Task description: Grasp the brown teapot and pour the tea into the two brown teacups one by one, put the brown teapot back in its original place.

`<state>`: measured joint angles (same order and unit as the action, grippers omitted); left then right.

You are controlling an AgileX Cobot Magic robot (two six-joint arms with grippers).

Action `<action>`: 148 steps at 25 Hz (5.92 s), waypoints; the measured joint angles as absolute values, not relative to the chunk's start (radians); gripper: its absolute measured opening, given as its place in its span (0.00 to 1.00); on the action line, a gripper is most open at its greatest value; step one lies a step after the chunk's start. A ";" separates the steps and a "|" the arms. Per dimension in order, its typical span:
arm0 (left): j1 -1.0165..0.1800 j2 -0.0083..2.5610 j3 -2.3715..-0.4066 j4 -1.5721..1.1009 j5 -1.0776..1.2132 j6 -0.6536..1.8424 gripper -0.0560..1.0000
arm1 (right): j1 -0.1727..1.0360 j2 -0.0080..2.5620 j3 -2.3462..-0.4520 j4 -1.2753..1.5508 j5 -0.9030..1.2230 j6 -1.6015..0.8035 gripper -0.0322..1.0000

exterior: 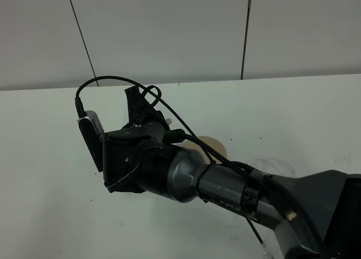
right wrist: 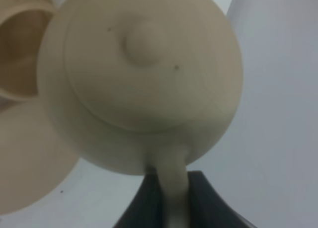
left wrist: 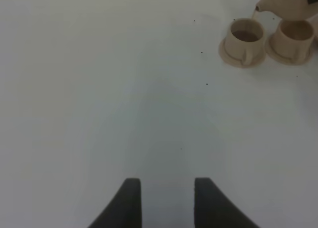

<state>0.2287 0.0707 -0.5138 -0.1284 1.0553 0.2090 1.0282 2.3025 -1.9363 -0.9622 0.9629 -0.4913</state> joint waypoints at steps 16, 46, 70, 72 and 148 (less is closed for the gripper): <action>0.229 0.071 -0.514 -0.128 1.055 0.209 0.36 | 1.033 2.303 -1.936 -0.962 0.964 -0.488 0.12; 0.229 0.071 -0.514 -0.128 1.055 0.209 0.36 | 1.033 2.303 -1.936 -0.962 0.966 -0.488 0.12; 0.229 0.071 -0.514 -0.128 1.055 0.209 0.36 | 1.033 2.303 -1.936 -0.962 0.966 -0.488 0.12; 0.229 0.071 -0.514 -0.128 1.055 0.209 0.36 | 1.033 2.303 -1.936 -0.962 0.966 -0.488 0.12; 0.229 0.071 -0.514 -0.128 1.055 0.209 0.36 | 0.813 2.196 -2.136 0.023 1.031 -0.910 0.12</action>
<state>0.2287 0.0707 -0.5138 -0.1284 1.0553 0.2090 0.8131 2.1963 -2.1362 0.0227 1.0310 -0.9100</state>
